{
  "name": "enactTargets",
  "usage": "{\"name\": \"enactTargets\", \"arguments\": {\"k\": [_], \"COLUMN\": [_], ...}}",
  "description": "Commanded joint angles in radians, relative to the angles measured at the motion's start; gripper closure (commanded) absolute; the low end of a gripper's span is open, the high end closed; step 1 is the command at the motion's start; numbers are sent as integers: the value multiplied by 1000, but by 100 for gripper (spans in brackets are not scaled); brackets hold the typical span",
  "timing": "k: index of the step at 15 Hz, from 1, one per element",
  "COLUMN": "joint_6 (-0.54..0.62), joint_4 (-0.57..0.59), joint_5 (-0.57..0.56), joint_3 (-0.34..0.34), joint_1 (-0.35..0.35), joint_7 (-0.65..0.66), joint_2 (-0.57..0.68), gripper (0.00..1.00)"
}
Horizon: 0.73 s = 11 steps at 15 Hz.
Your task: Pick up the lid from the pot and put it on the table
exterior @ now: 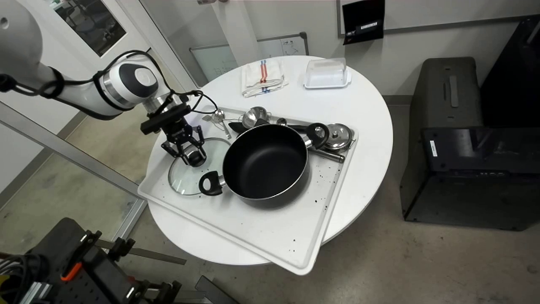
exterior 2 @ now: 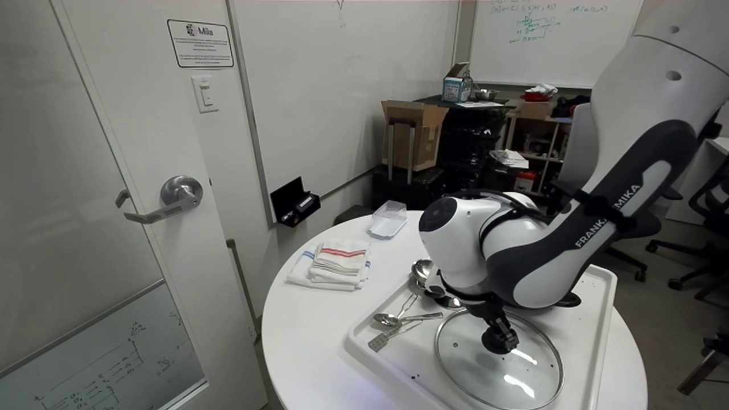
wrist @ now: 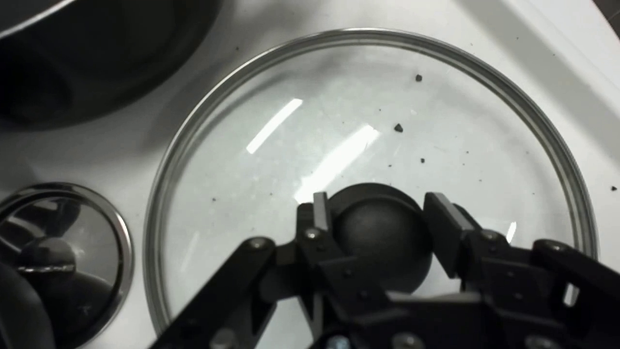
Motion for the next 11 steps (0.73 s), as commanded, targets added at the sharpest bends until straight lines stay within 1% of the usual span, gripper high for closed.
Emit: {"name": "enactTargets", "arguments": {"k": [1, 3, 4, 11], "joint_6": [-50, -56, -59, -42], "joint_4": [32, 25, 21, -78], "joint_5": [14, 12, 12, -6], "joint_3": [12, 13, 14, 21], "joint_1": [-15, -17, -16, -7], "joint_7": [-44, -48, -49, -33], "joint_2": [16, 11, 4, -93], "gripper": [17, 3, 1, 0]}}
